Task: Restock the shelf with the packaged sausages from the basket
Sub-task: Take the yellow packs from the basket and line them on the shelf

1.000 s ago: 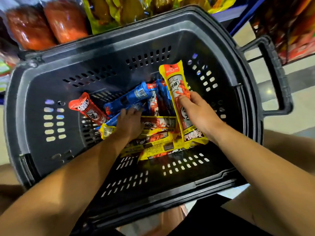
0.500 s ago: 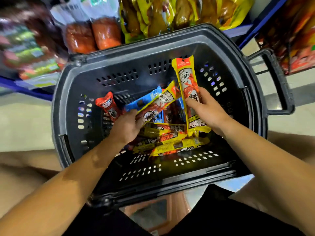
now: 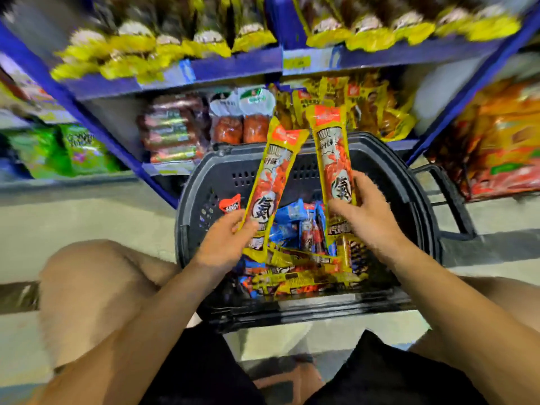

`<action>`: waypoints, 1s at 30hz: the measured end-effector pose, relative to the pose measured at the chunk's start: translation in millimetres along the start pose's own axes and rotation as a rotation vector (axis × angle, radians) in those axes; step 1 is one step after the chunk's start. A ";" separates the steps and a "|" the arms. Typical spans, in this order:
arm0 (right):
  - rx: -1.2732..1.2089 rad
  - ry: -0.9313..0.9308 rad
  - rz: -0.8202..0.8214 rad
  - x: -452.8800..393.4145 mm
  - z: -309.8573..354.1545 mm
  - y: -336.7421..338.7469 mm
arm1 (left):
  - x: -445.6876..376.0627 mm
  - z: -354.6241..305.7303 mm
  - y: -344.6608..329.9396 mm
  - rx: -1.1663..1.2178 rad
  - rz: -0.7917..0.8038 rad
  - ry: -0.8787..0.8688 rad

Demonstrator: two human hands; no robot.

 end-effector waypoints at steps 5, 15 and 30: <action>-0.037 0.159 -0.027 3.9 60.4 -1.8 | 30.7 -35.4 26.5 0.131 -0.041 -0.066; 0.054 0.214 0.077 -38.0 164.6 -31.7 | 50.2 -90.5 92.6 0.263 -0.192 -0.202; 0.121 0.172 0.044 -135.0 229.8 -118.0 | 45.5 -86.8 194.8 0.462 -0.352 -0.161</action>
Point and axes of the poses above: each hand's wrist, its own x-axis away from the middle knuckle, its own y-axis out of the back of the hand, z = x × y, the point moved 10 cm from there along -x, towards the middle knuckle, and after that the axes turned 12 degrees about y, right-handed, at the moved point
